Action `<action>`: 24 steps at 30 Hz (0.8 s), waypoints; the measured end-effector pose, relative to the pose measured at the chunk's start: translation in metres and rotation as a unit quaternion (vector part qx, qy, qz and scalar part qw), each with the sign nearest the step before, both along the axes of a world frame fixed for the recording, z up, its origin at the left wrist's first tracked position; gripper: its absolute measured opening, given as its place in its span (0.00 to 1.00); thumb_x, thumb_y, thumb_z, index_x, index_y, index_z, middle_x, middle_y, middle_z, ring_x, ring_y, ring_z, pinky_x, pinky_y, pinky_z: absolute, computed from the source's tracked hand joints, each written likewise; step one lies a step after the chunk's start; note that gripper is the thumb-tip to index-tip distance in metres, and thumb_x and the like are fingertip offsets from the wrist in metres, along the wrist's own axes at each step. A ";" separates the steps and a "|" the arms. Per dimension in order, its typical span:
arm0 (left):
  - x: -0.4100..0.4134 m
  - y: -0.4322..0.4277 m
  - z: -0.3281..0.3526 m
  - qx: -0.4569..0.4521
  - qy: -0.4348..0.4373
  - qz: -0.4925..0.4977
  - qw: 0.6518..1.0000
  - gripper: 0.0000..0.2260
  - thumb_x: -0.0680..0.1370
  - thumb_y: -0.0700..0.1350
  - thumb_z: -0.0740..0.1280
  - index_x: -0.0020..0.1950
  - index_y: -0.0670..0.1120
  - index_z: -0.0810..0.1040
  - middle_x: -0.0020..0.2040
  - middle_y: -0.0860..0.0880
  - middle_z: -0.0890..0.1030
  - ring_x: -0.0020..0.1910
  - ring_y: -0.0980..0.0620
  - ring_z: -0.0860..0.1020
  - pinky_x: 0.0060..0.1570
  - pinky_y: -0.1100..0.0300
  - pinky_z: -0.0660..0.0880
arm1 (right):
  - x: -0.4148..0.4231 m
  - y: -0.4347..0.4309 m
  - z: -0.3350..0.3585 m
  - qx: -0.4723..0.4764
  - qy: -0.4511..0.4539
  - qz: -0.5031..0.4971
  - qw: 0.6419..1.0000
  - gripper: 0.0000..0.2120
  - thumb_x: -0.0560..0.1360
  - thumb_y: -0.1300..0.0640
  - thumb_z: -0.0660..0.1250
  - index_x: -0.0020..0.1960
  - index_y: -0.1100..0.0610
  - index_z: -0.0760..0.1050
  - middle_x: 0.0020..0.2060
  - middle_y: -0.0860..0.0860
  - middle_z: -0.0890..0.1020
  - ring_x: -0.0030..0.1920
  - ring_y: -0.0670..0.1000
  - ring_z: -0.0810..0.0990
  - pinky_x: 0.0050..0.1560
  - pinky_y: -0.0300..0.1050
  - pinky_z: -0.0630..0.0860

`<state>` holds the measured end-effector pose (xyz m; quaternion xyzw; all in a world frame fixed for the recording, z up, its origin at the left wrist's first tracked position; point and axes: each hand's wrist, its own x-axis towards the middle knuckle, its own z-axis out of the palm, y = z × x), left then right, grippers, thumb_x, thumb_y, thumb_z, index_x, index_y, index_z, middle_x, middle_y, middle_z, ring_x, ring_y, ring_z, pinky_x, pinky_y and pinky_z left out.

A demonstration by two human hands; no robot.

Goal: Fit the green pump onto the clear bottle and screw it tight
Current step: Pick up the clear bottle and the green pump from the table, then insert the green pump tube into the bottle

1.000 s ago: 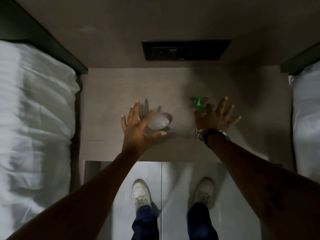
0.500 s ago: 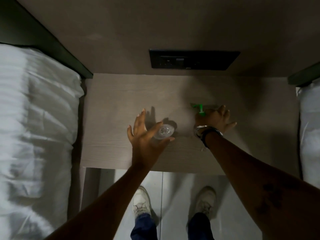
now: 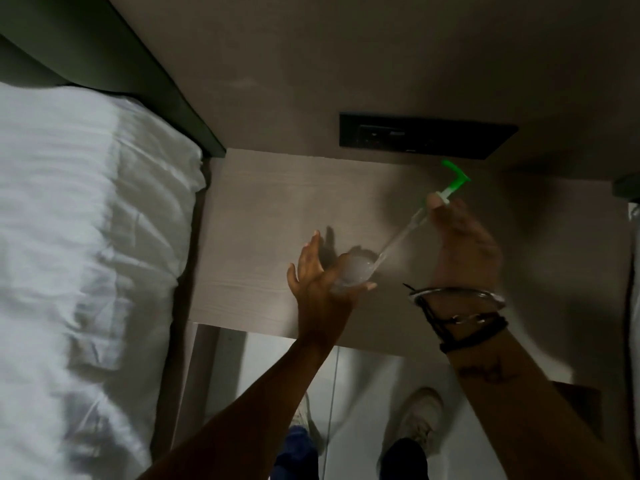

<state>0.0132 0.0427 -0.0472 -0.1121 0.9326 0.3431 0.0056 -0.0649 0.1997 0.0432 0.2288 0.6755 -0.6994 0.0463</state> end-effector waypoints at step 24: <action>-0.001 0.000 -0.003 0.086 0.035 0.037 0.995 0.19 0.66 0.63 0.71 0.52 0.55 0.80 0.77 0.46 0.64 0.77 0.45 0.58 0.73 0.37 0.51 | 0.053 -0.033 -0.030 0.327 0.200 0.225 0.896 0.15 0.67 0.57 0.75 0.52 0.62 0.81 0.70 0.62 0.68 0.69 0.65 0.68 0.66 0.66 0.66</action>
